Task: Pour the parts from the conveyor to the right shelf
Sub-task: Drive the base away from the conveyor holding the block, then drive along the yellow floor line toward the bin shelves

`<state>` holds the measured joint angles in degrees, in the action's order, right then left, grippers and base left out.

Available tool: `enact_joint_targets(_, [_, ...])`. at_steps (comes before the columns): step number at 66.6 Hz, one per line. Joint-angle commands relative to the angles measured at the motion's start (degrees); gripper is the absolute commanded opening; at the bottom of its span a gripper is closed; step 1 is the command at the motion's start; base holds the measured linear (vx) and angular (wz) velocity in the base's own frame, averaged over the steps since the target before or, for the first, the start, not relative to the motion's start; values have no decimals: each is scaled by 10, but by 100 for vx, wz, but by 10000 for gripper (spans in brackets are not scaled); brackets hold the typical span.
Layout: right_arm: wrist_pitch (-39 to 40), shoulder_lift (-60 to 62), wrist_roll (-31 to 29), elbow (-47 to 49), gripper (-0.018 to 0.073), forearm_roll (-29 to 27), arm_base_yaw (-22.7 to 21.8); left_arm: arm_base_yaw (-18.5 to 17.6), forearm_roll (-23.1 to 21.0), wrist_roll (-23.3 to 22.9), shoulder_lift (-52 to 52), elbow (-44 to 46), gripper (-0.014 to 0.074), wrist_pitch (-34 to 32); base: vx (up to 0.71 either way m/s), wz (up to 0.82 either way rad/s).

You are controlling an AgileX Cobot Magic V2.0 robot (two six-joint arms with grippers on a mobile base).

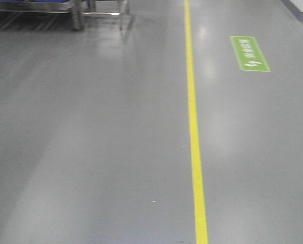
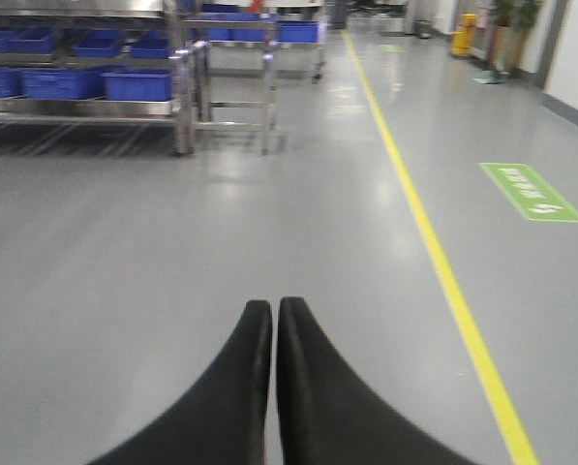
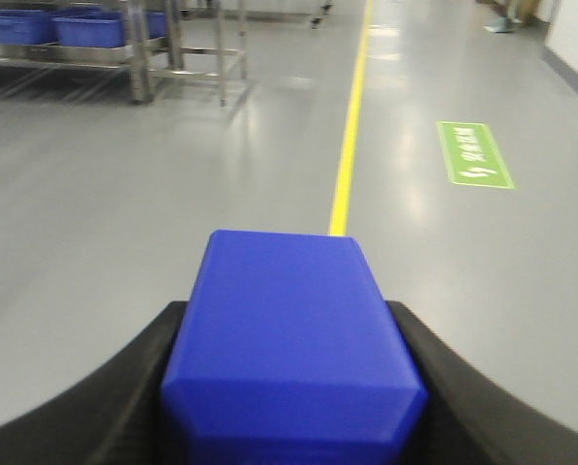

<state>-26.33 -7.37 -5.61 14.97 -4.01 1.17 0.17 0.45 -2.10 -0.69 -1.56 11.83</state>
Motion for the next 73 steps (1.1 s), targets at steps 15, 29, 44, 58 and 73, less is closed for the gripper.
enact_joint_targets(15, [44, -5, -3, 15, -5, 0, -1, -3, -5, -5, -6, 11, -6, -45, -11, -44])
enact_joint_targets(29, [44, -5, -3, 15, -5, 0, -1, -3, -5, -5, -6, 11, -6, -45, -3, -14])
enact_joint_targets(44, [44, -5, -3, 15, -5, 0, -1, -3, -5, -5, -6, 11, -6, -45, 1, 4])
enact_joint_targets(58, [44, -5, -3, 15, -5, 0, -1, -3, -5, -5, -6, 11, -6, -45, 4, 3])
enact_joint_targets(73, [44, -5, -3, 15, -5, 0, -1, -3, -5, -5, -6, 11, -6, -45, 8, -2])
